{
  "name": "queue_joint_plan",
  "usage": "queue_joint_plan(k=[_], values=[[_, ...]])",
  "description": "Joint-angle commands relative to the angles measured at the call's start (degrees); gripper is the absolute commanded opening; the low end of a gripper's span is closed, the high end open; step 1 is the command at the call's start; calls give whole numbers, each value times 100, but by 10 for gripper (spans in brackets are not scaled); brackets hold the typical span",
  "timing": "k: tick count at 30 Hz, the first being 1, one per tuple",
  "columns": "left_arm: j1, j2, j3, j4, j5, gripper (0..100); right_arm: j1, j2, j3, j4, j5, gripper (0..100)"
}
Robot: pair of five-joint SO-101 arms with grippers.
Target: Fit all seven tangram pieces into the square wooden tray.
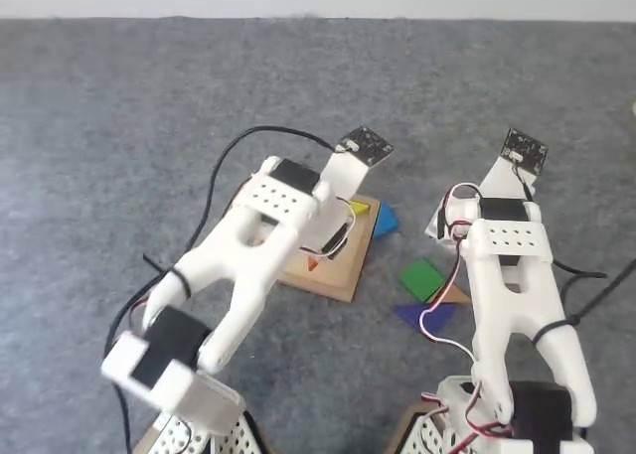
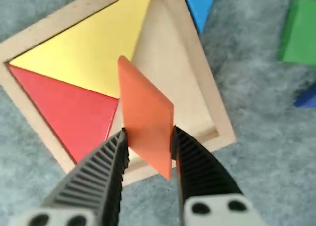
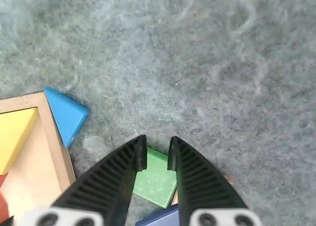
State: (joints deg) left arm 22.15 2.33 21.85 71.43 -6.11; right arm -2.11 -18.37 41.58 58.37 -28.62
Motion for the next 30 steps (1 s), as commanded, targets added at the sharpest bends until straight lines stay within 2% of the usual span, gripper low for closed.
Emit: queue_joint_plan(k=[1,6,10,20,30], values=[[176,-765,338,-475,369,15,532,-462,-229,40,105,80],[985,-870,822,-967,686,15,1305,-910,-229,22,105,80],[1363,-492,725,-1064,695,15,1596,-1077,-220,4,114,80],[1371,211,312,-1002,695,15,1604,-1086,-211,-4,114,80],[1275,-905,699,-835,844,12,1596,-1086,-132,-127,114,80]])
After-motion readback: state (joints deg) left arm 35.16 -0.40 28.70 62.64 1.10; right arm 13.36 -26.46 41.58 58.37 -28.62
